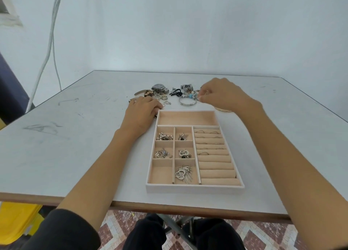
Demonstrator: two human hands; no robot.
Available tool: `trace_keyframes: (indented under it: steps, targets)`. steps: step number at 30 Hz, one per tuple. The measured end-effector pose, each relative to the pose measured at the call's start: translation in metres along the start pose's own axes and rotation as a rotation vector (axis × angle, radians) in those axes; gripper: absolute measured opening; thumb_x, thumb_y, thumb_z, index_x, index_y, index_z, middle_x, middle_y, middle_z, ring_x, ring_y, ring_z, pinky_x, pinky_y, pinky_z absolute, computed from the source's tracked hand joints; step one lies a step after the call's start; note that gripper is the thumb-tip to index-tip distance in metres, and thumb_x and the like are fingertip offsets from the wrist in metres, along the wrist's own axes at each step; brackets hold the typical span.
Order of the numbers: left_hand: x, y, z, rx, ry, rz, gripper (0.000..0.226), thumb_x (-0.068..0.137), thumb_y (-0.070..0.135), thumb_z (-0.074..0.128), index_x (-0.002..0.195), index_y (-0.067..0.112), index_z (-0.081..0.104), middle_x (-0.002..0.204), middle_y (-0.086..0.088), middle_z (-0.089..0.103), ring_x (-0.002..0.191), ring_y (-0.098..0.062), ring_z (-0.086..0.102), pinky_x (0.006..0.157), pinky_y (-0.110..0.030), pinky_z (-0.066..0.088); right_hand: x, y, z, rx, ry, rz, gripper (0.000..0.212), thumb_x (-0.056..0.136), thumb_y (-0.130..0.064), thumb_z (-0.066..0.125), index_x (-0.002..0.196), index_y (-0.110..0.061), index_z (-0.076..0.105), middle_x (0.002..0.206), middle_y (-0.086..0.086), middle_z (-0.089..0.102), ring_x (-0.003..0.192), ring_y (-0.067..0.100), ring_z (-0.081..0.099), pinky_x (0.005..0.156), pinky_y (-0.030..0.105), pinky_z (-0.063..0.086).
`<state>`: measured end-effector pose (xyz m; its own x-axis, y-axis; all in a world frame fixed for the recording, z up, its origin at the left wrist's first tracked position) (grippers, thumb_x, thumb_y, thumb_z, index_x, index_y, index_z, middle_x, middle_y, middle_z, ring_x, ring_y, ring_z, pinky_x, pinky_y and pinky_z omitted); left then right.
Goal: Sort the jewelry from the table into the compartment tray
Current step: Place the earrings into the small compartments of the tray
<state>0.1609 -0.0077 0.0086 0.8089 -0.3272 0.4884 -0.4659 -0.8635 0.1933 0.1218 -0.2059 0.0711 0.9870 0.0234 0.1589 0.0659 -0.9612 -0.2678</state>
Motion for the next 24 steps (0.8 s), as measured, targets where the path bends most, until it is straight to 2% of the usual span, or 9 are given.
trace_keyframes:
  steps: [4, 6, 9, 13, 16, 19, 21, 24]
  targets:
    - [-0.001, -0.002, -0.004, -0.026, 0.04, -0.017, 0.02, 0.095, 0.018, 0.051, 0.108, 0.021, 0.066, 0.11, 0.003, 0.065, 0.104, -0.023, 0.052, 0.092, -0.033, 0.032, 0.027, -0.032, 0.032, -0.11, -0.054, -0.126, 0.026, 0.089, -0.022, 0.052, 0.112, -0.026, 0.065, 0.12, 0.002, 0.061, 0.107, 0.025, 0.057, 0.077, 0.03, 0.039]
    - [-0.001, -0.003, -0.006, -0.043, 0.057, -0.029, 0.019, 0.093, 0.018, 0.054, 0.107, 0.02, 0.066, 0.106, 0.004, 0.067, 0.102, -0.023, 0.053, 0.089, -0.031, 0.032, 0.037, -0.042, 0.051, -0.114, -0.124, -0.173, 0.032, 0.092, -0.02, 0.048, 0.121, -0.029, 0.059, 0.129, 0.0, 0.056, 0.116, 0.022, 0.053, 0.086, 0.033, 0.044]
    - [0.0, -0.006, -0.008, -0.07, 0.075, -0.048, 0.017, 0.091, 0.018, 0.058, 0.104, 0.02, 0.068, 0.103, 0.005, 0.069, 0.1, -0.022, 0.054, 0.083, -0.03, 0.034, 0.046, -0.05, 0.065, -0.129, -0.168, -0.206, 0.041, 0.097, -0.018, 0.042, 0.134, -0.034, 0.049, 0.143, -0.003, 0.046, 0.13, 0.02, 0.042, 0.101, 0.04, 0.041]
    - [-0.001, -0.008, -0.009, -0.109, 0.073, -0.08, 0.015, 0.089, 0.018, 0.06, 0.099, 0.022, 0.07, 0.097, 0.006, 0.069, 0.099, -0.021, 0.053, 0.078, -0.03, 0.037, 0.055, -0.057, 0.076, -0.193, -0.176, -0.208, 0.049, 0.098, -0.013, 0.037, 0.139, -0.039, 0.044, 0.149, 0.0, 0.039, 0.136, 0.024, 0.035, 0.103, 0.044, 0.04]
    - [-0.001, -0.01, -0.009, -0.121, 0.071, -0.081, 0.016, 0.089, 0.02, 0.06, 0.1, 0.023, 0.07, 0.095, 0.006, 0.069, 0.097, -0.021, 0.054, 0.076, -0.029, 0.035, 0.06, -0.056, 0.079, -0.165, -0.144, -0.195, 0.04, 0.096, -0.016, 0.043, 0.128, -0.034, 0.057, 0.139, 0.002, 0.05, 0.128, 0.025, 0.045, 0.097, 0.041, 0.044]
    - [-0.002, -0.01, -0.011, -0.125, 0.08, -0.08, 0.017, 0.091, 0.023, 0.057, 0.103, 0.024, 0.07, 0.095, 0.005, 0.069, 0.097, -0.021, 0.055, 0.078, -0.03, 0.036, 0.061, -0.055, 0.071, -0.125, -0.044, -0.179, 0.022, 0.089, -0.015, 0.057, 0.105, -0.025, 0.068, 0.117, 0.002, 0.063, 0.108, 0.024, 0.059, 0.084, 0.037, 0.049]
    - [-0.002, -0.009, -0.013, -0.128, 0.096, -0.091, 0.02, 0.094, 0.022, 0.054, 0.104, 0.021, 0.07, 0.094, 0.002, 0.07, 0.098, -0.023, 0.055, 0.08, -0.032, 0.037, 0.061, -0.052, 0.067, -0.088, -0.009, -0.167, 0.013, 0.084, -0.009, 0.062, 0.087, -0.02, 0.068, 0.104, 0.004, 0.068, 0.097, 0.024, 0.063, 0.08, 0.036, 0.051]
    - [-0.003, -0.008, -0.014, -0.125, 0.106, -0.098, 0.021, 0.095, 0.021, 0.052, 0.105, 0.02, 0.07, 0.09, 0.001, 0.068, 0.098, -0.025, 0.055, 0.084, -0.034, 0.037, 0.061, -0.051, 0.066, -0.032, 0.006, -0.159, 0.02, 0.077, 0.001, 0.064, 0.073, -0.018, 0.064, 0.096, 0.009, 0.068, 0.089, 0.028, 0.065, 0.081, 0.04, 0.054]
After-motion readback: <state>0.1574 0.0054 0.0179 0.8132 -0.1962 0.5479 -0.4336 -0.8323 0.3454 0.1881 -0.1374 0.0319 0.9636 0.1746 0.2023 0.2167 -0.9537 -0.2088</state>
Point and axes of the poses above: each hand's wrist, its own x-axis towards the middle knuckle, its own z-axis out of the palm, y = z × x, the point moved 8 cm from there along x, towards the middle knuckle
